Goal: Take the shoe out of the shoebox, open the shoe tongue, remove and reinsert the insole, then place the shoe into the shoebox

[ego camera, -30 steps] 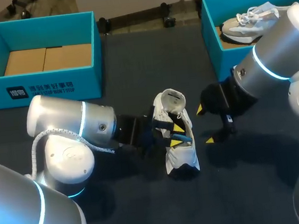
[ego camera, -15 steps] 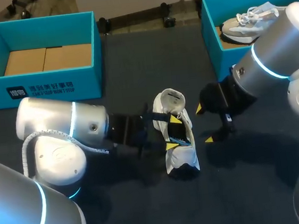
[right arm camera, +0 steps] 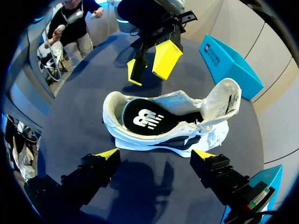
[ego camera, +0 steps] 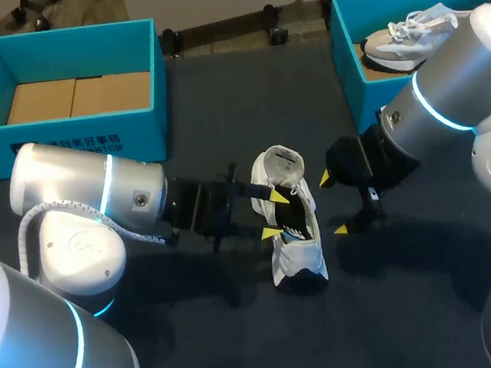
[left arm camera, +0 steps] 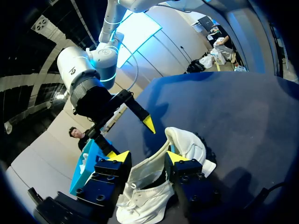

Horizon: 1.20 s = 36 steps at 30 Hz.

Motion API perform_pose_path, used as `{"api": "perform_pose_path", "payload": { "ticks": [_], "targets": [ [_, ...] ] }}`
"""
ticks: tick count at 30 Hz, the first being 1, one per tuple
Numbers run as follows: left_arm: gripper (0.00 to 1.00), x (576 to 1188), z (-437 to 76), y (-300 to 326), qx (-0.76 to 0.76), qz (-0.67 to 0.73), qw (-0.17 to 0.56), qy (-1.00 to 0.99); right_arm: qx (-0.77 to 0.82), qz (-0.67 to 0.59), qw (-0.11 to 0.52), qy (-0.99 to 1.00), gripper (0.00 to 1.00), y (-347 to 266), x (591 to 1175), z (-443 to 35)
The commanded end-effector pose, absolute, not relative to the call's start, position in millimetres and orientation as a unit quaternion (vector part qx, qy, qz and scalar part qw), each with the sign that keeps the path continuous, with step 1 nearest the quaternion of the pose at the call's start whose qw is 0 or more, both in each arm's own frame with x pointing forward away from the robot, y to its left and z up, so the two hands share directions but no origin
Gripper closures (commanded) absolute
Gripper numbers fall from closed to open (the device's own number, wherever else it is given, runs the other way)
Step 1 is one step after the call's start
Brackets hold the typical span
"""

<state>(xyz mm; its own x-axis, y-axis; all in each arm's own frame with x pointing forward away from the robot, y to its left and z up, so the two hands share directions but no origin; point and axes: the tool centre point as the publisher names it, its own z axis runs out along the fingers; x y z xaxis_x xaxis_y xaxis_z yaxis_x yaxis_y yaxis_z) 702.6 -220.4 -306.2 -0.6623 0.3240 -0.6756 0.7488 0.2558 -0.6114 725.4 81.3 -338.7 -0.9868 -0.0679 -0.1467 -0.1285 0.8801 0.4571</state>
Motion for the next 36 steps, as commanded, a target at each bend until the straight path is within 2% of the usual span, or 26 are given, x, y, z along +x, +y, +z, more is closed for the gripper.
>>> {"api": "perform_pose_path", "payload": {
  "ticks": [1, 4, 5, 23, 36],
  "targets": [
    [0.64, 704.5, -299.1, -215.1, 0.371, -0.487, 0.2, 0.765, -0.046, 0.243, 0.068, 0.967, 0.0, 77.2, 720.3, -341.4],
    [0.72, 705.1, -298.2, -213.8, 0.382, -0.48, 0.195, 0.765, -0.043, 0.243, 0.068, 0.967, 0.0, 74.7, 719.9, -341.2],
    [1.0, 706.1, -297.6, -212.6, 0.389, -0.476, 0.193, 0.765, -0.042, 0.243, 0.069, 0.967, 0.0, 73.2, 720.0, -340.7],
    [1.0, 715.5, -257.2, -185.8, 0.484, -0.417, 0.143, 0.756, -0.028, 0.232, 0.071, 0.97, 0.0, 54.7, 720.6, -329.4],
    [1.0, 726.7, -247.0, -179.3, 0.508, -0.393, 0.152, 0.751, -0.012, 0.226, 0.065, 0.972, 0.0, 48.2, 721.1, -322.7]
  ]
}}
